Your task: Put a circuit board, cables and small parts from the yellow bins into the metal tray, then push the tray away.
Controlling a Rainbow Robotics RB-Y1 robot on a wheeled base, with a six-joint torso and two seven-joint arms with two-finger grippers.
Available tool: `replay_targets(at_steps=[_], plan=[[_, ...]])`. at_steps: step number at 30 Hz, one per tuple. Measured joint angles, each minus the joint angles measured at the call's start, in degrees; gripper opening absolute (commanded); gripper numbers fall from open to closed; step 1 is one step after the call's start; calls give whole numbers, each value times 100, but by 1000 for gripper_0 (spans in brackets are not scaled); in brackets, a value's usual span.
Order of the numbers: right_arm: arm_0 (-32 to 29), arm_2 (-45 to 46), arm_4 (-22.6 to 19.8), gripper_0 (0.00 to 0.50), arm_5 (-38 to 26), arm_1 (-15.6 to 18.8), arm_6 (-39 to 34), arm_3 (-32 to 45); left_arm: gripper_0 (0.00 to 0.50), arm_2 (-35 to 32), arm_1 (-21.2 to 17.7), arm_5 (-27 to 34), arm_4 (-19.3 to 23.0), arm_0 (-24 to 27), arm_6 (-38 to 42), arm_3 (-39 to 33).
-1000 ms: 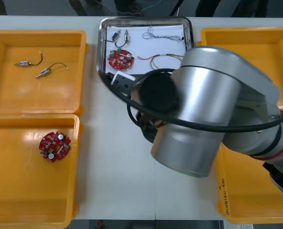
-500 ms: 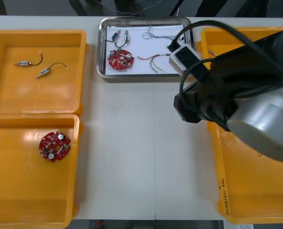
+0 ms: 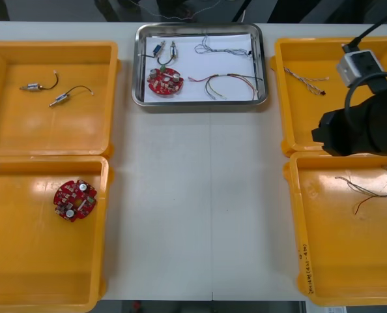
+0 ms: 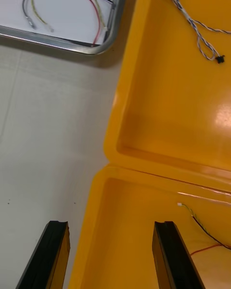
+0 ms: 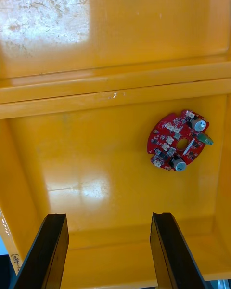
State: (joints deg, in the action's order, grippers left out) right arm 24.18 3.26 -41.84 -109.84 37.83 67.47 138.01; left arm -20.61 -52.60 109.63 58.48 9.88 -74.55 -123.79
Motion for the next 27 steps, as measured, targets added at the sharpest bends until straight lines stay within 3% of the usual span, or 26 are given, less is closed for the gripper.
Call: replay_targets(at_steps=[8, 13, 27], plan=[[-509, 788, -494, 500, 0, 449, 0, -296, 500, 0, 0, 0, 0, 0, 0, 0], [-943, 1124, -575, 500, 0, 625, 0, -442, 500, 0, 0, 0, 0, 0, 0, 0], [-1376, 1283, -726, 500, 0, 726, 1, -917, 500, 0, 0, 0, 0, 0, 0, 0]])
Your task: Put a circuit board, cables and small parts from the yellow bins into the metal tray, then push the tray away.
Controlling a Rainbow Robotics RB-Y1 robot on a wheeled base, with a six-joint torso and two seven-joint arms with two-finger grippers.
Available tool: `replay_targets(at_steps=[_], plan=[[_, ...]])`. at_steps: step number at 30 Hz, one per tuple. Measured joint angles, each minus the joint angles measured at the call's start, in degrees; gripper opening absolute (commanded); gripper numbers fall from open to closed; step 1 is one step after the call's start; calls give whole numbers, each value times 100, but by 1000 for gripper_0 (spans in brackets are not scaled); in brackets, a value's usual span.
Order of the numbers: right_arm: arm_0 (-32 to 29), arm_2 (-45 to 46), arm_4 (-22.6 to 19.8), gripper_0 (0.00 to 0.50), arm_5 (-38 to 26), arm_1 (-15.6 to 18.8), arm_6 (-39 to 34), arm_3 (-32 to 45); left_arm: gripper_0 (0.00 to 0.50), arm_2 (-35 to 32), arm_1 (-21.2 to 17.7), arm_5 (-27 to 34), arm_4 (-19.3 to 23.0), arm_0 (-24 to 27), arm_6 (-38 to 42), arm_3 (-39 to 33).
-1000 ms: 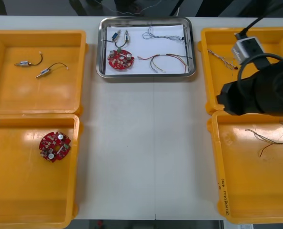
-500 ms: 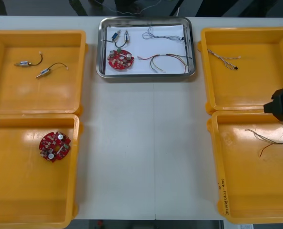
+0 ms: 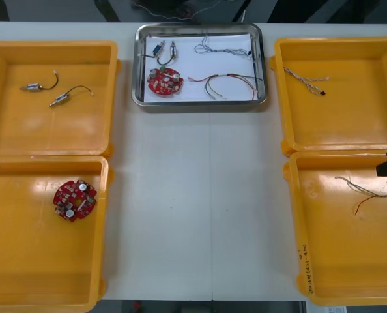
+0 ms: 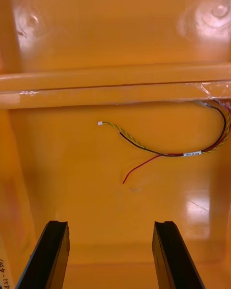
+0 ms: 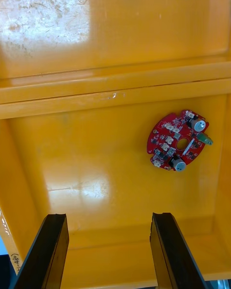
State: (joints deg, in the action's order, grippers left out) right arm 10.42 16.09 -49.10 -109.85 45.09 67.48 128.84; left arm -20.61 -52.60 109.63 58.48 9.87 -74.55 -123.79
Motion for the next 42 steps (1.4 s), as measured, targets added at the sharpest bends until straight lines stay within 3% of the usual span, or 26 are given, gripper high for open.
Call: replay_targets(at_steps=[42], plan=[[-43, 0, 12, 500, 0, 61, 0, -109, 500, 0, 0, 0, 0, 0, 0, 0]])
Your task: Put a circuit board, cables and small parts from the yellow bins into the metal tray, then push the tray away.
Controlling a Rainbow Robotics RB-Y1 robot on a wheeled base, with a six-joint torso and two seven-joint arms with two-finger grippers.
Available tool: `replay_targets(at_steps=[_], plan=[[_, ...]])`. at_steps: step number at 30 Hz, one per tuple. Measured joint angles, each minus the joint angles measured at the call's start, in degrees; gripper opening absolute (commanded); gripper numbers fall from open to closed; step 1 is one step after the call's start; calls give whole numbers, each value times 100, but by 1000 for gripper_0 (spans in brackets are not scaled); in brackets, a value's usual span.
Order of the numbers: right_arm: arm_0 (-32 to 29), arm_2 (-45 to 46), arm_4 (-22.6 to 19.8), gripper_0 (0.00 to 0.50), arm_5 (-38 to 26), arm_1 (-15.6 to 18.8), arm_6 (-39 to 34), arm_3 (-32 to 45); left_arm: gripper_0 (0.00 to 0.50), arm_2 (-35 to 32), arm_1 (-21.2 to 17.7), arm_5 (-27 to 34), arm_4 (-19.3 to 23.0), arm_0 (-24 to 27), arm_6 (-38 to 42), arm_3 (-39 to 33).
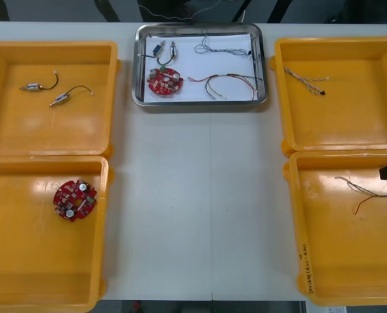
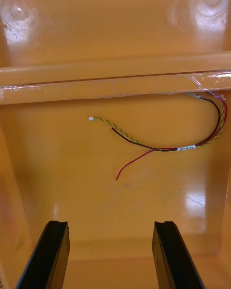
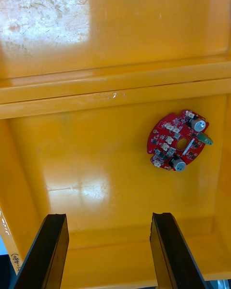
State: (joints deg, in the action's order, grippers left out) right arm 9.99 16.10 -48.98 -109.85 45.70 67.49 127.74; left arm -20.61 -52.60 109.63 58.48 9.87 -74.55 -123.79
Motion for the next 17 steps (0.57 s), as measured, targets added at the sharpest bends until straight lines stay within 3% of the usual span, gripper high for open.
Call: replay_targets(at_steps=[17], plan=[[0, 0, 0, 500, 0, 0, 0, 0, 500, 0, 0, 0, 0, 0, 0, 0]])
